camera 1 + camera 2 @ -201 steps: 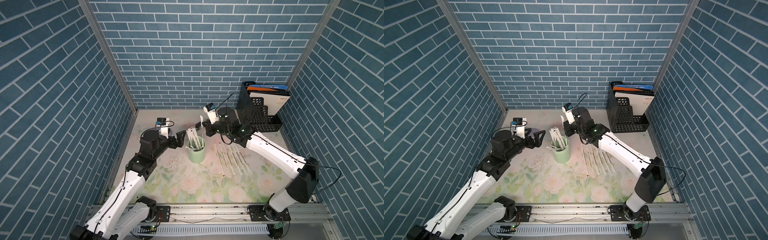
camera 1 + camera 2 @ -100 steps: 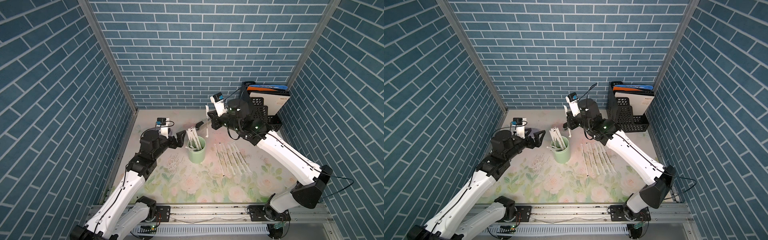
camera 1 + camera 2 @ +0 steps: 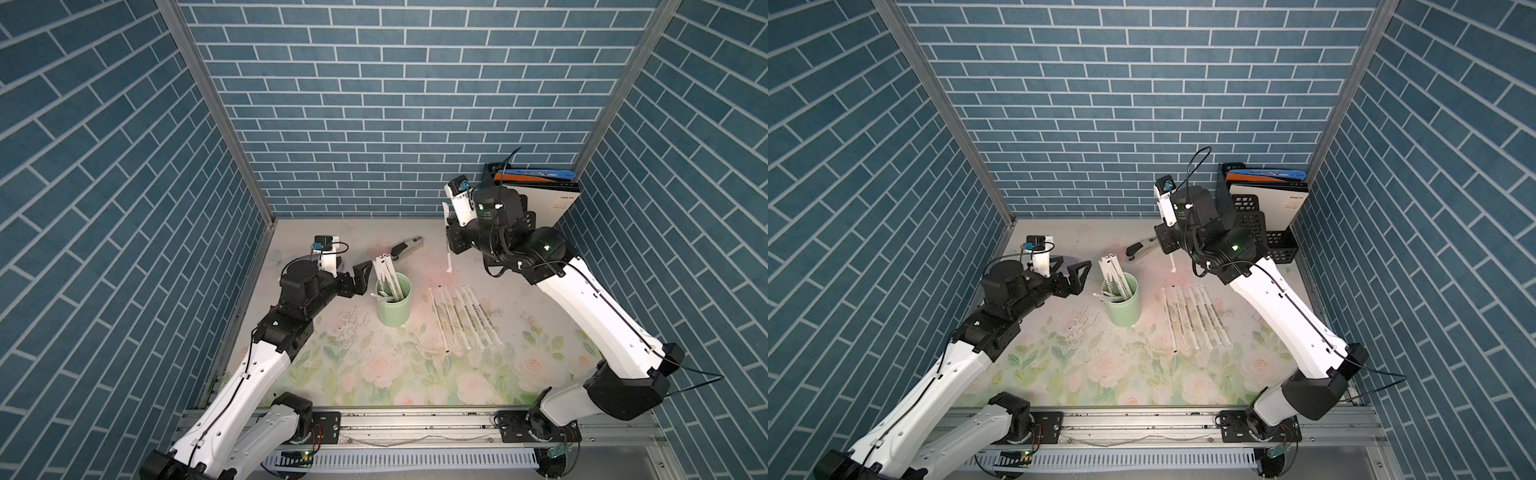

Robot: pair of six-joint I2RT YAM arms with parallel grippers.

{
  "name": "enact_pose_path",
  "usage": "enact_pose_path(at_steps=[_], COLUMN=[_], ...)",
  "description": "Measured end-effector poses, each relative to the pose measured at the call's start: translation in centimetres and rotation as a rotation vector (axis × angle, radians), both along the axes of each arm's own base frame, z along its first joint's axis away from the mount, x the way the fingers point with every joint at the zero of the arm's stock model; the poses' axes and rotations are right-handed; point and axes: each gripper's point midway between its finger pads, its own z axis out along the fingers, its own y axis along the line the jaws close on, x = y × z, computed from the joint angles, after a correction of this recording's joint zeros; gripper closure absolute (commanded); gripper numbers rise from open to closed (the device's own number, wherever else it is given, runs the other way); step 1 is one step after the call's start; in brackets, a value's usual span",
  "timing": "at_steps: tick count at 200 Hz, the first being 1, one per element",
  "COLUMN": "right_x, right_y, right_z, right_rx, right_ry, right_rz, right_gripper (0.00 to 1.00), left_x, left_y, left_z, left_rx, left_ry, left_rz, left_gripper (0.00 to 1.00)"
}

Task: Take the straws out of the storage container
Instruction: Place the straw at the center of the board.

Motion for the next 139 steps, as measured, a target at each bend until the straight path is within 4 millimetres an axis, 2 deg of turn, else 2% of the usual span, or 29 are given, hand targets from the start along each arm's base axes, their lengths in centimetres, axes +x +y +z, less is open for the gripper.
enact_pose_path(at_steps=[19, 38, 62, 107, 139], right_x=[1.0, 2.1, 2.7, 3.0, 3.6], right_y=[-2.1, -4.9, -7.8, -10.2, -12.0], right_z=[-2.2, -5.2, -8.6, -12.2, -16.5], right_rx=[-0.043, -0.085, -0.139, -0.210, -0.286], right_ry=[0.055, 0.137, 0.233, 0.361, 0.486], right_rz=[-0.057, -0.132, -0.205, -0.271, -0.324], right_gripper=[1.00, 1.00, 1.00, 1.00, 1.00], left_x=[0.0, 0.0, 0.0, 0.1, 0.1], left_y=[0.0, 0.0, 0.0, 0.0, -0.1], left_z=[0.0, 0.0, 0.0, -0.1, -0.2], left_rx=[0.000, 0.000, 0.000, 0.001, 0.002], left_ry=[0.000, 0.000, 0.000, 0.004, 0.007], left_rz=[0.000, 0.000, 0.000, -0.001, -0.003], left_gripper=[0.00, 0.00, 0.00, 0.00, 0.00])
